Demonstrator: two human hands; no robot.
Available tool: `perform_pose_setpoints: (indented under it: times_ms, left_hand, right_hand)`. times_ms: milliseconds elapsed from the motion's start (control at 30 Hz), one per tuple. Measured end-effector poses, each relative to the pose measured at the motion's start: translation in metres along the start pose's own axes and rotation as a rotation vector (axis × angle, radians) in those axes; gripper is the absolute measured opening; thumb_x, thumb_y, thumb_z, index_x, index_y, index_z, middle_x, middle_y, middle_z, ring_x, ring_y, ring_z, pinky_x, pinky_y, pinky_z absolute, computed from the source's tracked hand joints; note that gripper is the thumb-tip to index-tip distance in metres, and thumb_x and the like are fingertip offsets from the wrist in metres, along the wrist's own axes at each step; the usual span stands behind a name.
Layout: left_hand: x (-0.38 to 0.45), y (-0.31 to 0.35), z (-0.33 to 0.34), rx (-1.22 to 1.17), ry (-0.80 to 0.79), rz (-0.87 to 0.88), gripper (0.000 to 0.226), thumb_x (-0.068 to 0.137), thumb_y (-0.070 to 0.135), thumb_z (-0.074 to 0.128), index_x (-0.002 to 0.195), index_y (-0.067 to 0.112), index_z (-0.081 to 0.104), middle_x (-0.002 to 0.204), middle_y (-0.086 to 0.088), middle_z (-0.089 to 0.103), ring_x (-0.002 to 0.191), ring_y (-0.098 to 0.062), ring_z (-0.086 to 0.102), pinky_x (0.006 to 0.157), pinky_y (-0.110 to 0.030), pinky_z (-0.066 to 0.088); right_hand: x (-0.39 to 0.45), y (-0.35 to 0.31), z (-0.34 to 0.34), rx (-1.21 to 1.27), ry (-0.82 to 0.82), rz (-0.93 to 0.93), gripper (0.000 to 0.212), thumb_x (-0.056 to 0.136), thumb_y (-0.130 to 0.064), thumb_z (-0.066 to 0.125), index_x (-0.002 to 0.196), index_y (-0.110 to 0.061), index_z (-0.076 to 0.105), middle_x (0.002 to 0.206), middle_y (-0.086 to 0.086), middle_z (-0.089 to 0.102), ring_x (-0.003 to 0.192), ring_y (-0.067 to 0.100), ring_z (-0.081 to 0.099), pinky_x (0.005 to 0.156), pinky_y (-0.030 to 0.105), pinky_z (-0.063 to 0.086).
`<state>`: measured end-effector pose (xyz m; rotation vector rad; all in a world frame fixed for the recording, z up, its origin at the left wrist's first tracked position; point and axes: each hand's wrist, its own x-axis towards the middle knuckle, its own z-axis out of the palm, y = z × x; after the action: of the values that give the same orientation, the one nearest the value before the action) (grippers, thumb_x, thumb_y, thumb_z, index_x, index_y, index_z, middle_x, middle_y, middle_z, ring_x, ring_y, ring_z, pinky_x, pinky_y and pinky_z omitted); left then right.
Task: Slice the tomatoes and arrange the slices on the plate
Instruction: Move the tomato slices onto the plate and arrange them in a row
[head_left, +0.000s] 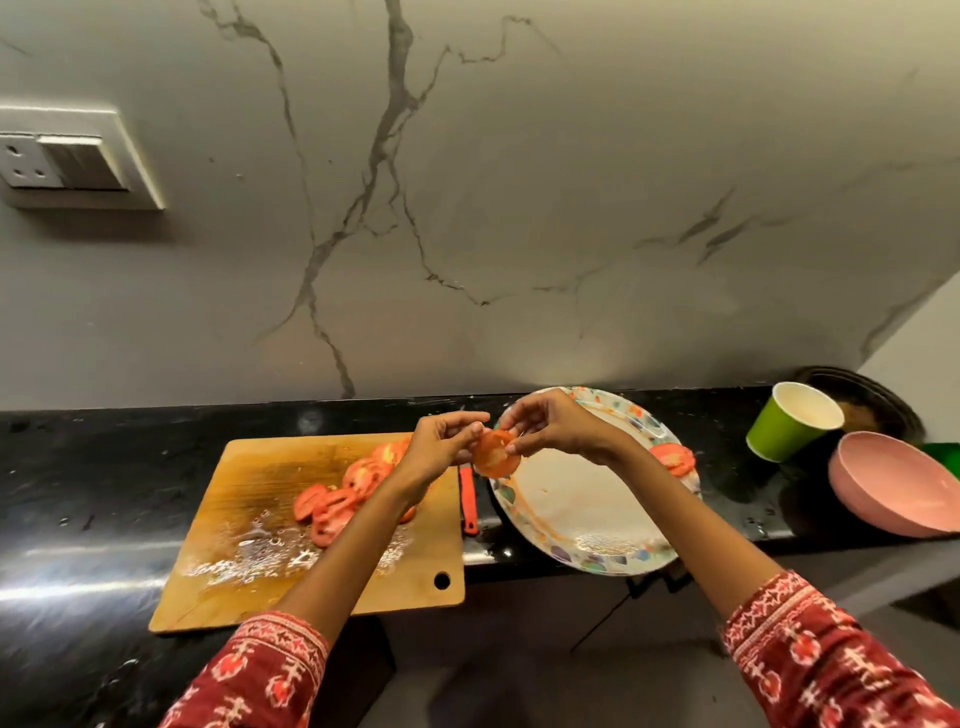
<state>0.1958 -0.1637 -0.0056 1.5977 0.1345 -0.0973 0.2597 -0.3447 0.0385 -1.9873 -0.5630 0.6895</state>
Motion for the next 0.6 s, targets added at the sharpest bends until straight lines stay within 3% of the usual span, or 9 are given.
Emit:
perform_pose_setpoints:
  times_ms: [133,267,433,533,600]
  left_hand:
    - [0.018,-0.02,0.045,-0.164,-0.089,-0.202,0.028,0.096,0.02,0.045,0.118,0.006,0.055,0.101,-0.015,0.064,0.077,-0.02,0.066,0.065,-0.023,0.057]
    - [0.032,-0.038,0.104,-0.232,-0.105,-0.241,0.029,0.089,0.007,0.057,0.118,0.003,0.054,0.096,-0.013,0.065,0.073,-0.018,0.069,0.066,-0.023,0.058]
    - [0.057,-0.055,0.156,0.255,0.005,-0.023,0.04,0.081,0.005,0.068,0.119,0.001,0.058,0.11,-0.017,0.064,0.082,-0.017,0.062,0.071,-0.019,0.053]
    - [0.066,-0.062,0.176,0.555,0.012,0.124,0.039,0.08,0.017,0.071,0.117,0.008,0.061,0.11,-0.009,0.066,0.087,-0.014,0.061,0.08,-0.022,0.048]
    - [0.07,-0.066,0.188,0.59,-0.006,0.139,0.046,0.078,0.025,0.073,0.12,0.011,0.059,0.113,-0.008,0.064,0.094,-0.017,0.06,0.085,-0.026,0.048]
  right_hand:
    - [-0.027,0.035,-0.033,0.125,0.191,0.075,0.024,0.074,0.006,0.072,0.096,-0.001,0.064,0.079,0.007,0.066,0.067,0.007,0.066,0.062,0.019,0.055]
    - [-0.057,0.076,-0.062,0.258,0.4,0.187,0.023,0.074,0.006,0.072,0.091,-0.005,0.062,0.079,0.008,0.065,0.072,0.014,0.065,0.06,0.019,0.056]
    - [-0.085,0.123,-0.107,0.264,0.663,0.305,0.022,0.072,0.005,0.075,0.087,-0.005,0.062,0.075,0.011,0.065,0.067,0.018,0.064,0.054,0.02,0.052]
    - [-0.085,0.14,-0.123,0.234,0.654,0.367,0.023,0.071,0.005,0.076,0.083,-0.008,0.062,0.075,0.01,0.065,0.071,0.019,0.064,0.06,0.025,0.054]
    - [-0.078,0.147,-0.123,0.208,0.65,0.41,0.023,0.07,0.004,0.077,0.081,-0.01,0.063,0.08,0.012,0.067,0.074,0.021,0.066,0.068,0.032,0.057]
